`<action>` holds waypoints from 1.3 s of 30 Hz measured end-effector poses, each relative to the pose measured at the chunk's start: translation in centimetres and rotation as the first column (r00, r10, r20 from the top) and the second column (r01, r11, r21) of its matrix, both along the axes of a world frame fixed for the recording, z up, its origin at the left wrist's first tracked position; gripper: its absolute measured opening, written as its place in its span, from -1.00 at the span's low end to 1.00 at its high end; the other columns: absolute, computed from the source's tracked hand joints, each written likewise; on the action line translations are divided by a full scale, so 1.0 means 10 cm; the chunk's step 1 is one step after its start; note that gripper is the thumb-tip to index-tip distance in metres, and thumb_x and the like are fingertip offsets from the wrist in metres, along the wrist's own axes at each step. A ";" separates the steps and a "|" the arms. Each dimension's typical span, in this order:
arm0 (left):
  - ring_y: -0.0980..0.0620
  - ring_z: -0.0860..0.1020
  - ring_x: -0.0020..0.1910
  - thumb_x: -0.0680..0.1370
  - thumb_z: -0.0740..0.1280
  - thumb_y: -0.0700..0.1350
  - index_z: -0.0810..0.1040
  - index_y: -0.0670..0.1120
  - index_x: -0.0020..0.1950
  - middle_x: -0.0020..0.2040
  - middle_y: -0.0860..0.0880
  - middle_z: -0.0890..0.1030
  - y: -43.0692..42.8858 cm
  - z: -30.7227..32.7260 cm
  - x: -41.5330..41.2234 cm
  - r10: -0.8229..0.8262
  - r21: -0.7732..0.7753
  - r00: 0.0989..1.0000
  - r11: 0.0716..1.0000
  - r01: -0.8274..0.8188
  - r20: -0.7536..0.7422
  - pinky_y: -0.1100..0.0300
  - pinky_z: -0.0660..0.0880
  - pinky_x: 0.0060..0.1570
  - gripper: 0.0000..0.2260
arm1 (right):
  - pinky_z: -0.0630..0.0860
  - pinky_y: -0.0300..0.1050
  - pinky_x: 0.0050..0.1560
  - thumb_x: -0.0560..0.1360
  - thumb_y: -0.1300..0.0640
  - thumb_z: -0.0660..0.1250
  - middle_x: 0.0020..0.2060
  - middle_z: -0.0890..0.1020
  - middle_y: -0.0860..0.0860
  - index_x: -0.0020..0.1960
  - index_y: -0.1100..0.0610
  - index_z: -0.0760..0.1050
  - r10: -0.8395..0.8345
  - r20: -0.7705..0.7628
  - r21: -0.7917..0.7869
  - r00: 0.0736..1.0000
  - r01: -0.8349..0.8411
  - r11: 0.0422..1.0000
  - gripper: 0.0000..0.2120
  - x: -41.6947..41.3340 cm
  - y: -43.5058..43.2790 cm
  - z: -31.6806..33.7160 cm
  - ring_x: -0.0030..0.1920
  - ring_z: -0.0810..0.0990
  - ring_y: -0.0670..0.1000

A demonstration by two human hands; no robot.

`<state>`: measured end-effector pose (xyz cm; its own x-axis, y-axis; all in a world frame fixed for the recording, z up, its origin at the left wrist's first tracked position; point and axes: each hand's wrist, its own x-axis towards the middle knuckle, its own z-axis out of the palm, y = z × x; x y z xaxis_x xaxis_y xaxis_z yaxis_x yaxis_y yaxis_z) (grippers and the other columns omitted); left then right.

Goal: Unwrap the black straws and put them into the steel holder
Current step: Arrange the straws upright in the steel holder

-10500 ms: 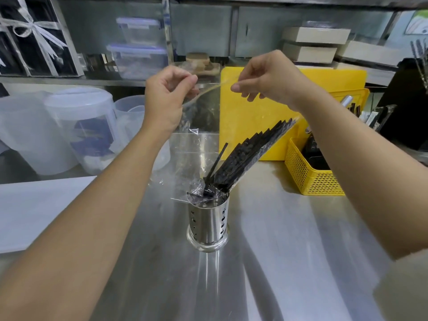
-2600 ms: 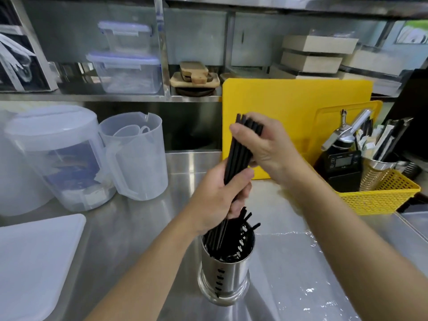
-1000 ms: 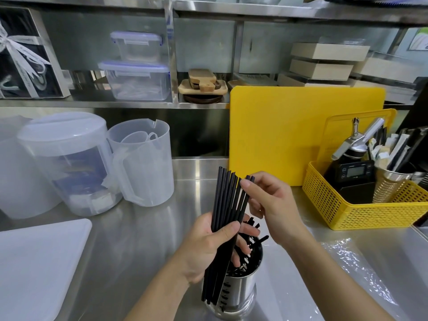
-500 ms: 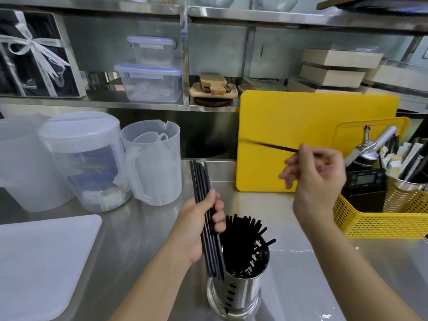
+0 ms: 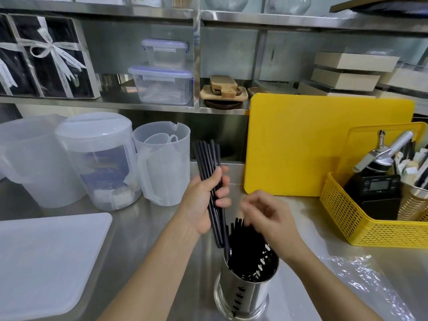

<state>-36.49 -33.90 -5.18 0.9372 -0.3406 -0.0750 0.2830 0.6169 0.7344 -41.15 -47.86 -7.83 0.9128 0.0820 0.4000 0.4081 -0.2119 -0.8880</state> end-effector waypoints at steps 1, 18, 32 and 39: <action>0.18 0.31 -0.57 0.56 0.18 -0.18 0.46 -0.18 -0.04 -0.39 -0.01 0.42 0.01 -0.01 -0.03 -0.065 0.002 0.998 0.998 0.065 0.028 0.38 0.25 -0.64 -0.90 | 0.34 -0.34 -0.34 0.41 0.08 0.37 -0.47 0.55 -0.12 -0.28 0.06 0.53 -0.066 -0.030 0.104 0.997 0.069 0.992 -0.89 0.04 -0.01 0.05 -0.44 0.44 -0.20; 0.03 0.56 -0.35 0.52 0.17 -0.18 0.48 -0.20 -0.01 -0.26 -0.05 0.59 -0.16 -0.24 -0.44 -0.373 0.180 0.881 0.926 0.332 0.291 0.24 0.49 -0.53 -0.86 | 0.21 -0.37 -0.74 0.33 0.10 0.37 -0.18 0.71 0.19 -0.19 0.34 0.57 0.194 -0.333 0.393 0.923 -0.052 0.918 -0.74 -0.02 0.02 0.35 -0.73 0.25 -0.12; 0.16 0.33 -0.51 0.52 0.21 -0.12 0.48 -0.19 -0.06 -0.22 -0.04 0.54 -0.10 -0.34 -0.41 -0.472 0.140 0.852 0.881 0.451 0.228 0.38 0.27 -0.59 -0.85 | 0.52 -0.14 -0.32 0.29 0.18 0.42 -0.25 0.66 0.13 -0.17 0.18 0.57 0.110 -0.272 0.479 0.956 0.036 0.877 -0.86 0.02 -0.06 0.34 -0.27 0.60 0.06; 0.16 0.33 -0.50 0.54 0.17 -0.17 0.45 -0.22 0.16 -0.22 0.00 0.55 -0.11 -0.39 -0.43 -0.484 0.186 0.845 0.873 0.451 0.225 0.37 0.23 -0.57 -0.76 | 0.36 -0.22 -0.48 0.27 0.30 0.44 -0.38 0.57 0.07 -0.31 0.17 0.54 0.064 -0.239 0.384 0.969 0.033 0.923 -0.90 0.09 -0.20 0.47 -0.37 0.51 0.04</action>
<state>-40.83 -35.01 -9.04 0.6602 -0.7472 0.0762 0.3070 0.3610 0.8806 -40.23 -49.82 -3.15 0.9852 -0.0176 0.1703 0.1709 0.1677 -0.9709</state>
